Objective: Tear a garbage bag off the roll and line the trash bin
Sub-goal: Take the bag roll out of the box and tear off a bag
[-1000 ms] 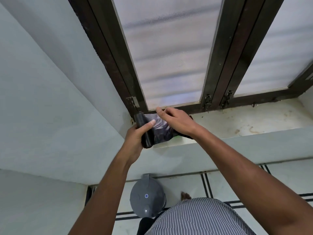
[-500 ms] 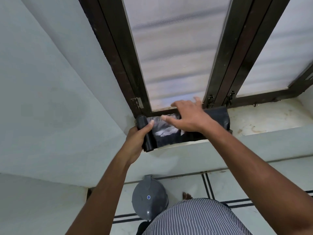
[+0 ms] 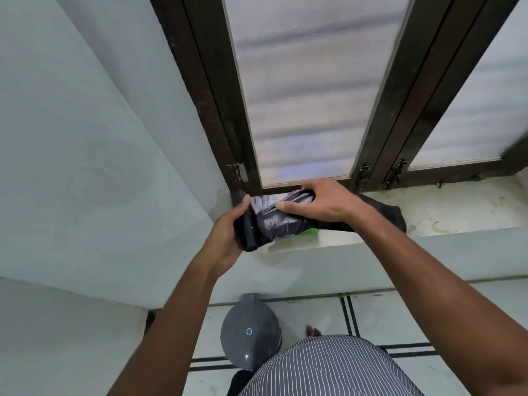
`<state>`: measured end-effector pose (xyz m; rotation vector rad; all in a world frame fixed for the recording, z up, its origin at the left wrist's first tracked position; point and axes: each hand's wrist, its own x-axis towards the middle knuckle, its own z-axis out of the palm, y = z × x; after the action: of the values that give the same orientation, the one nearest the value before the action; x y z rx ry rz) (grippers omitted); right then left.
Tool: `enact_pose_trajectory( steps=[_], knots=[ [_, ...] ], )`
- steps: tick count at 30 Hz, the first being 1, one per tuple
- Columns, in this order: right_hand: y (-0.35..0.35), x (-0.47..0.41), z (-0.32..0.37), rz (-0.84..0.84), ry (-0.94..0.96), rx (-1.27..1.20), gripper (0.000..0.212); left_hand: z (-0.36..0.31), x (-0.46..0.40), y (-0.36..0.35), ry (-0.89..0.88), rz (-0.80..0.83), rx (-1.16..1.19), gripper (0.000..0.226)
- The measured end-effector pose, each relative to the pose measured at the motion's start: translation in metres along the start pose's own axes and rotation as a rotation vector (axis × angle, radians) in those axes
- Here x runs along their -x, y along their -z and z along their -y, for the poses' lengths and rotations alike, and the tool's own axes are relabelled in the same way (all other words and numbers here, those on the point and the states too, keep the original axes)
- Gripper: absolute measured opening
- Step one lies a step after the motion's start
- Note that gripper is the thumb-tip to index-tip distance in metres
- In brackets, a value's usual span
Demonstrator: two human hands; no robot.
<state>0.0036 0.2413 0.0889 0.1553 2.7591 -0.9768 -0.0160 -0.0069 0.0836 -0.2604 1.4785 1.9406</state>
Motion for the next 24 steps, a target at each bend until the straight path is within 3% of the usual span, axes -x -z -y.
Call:
enact_pose_trajectory(
  steps=[5,9,15,24],
  knots=[
    [0.018,0.000,-0.022,-0.015,-0.076,0.120,0.089,0.007,-0.004,0.007,-0.039,-0.038,-0.025,0.044],
    [0.024,-0.004,-0.022,-0.014,-0.081,0.434,0.095,0.016,-0.010,0.004,-0.048,-0.035,-0.089,0.043],
    [0.004,-0.008,0.006,0.134,0.010,0.012,0.082,0.021,-0.013,-0.019,-0.049,0.072,-0.118,0.046],
    [-0.002,-0.011,-0.010,0.107,0.067,-0.028,0.044,0.018,-0.012,-0.025,-0.052,0.044,-0.060,0.043]
  ],
)
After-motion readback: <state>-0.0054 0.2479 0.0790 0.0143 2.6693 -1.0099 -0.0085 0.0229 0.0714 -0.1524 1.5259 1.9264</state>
